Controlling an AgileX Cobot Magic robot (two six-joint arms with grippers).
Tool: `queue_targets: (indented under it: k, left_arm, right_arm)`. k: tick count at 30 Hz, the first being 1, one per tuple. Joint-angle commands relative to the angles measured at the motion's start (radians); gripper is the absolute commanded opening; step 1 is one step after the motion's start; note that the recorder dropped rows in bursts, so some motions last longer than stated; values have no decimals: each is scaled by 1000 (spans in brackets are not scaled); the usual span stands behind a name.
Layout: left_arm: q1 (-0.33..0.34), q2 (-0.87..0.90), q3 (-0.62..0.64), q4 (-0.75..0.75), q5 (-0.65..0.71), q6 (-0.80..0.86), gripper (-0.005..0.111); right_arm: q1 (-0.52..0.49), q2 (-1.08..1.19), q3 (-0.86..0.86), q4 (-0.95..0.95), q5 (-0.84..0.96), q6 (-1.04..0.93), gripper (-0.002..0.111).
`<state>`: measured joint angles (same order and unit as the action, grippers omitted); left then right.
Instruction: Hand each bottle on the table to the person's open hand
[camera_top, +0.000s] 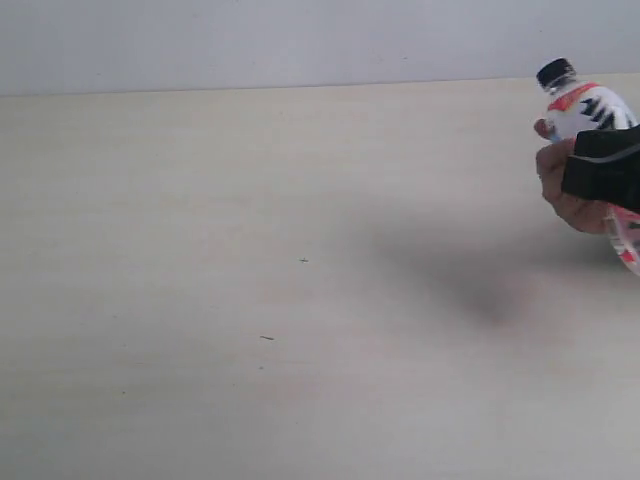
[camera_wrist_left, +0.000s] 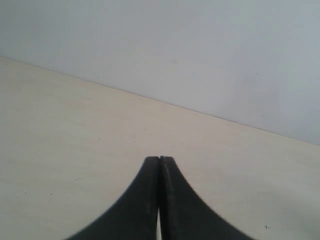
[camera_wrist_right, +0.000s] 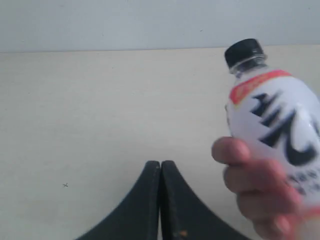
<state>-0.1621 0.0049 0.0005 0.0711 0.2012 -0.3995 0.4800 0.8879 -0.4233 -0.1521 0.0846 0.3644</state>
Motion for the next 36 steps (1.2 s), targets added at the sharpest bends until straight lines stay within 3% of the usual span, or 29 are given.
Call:
queue_targets:
  k: [1, 14, 28, 36]
  left_arm:
    - [-3, -5, 0, 4, -3, 3, 0]
    - [-3, -5, 0, 4, -3, 3, 0]
    - [-3, -5, 0, 4, -3, 3, 0]
    - [-3, -5, 0, 4, -3, 3, 0]
  right_arm:
    - [-4, -4, 7, -3, -6, 5, 0]
    - [-4, -24, 7, -12, 40, -51, 0]
    - [-4, -383, 7, -57, 264, -74, 0]
    - [-17, -558, 7, -67, 294, -102, 0]
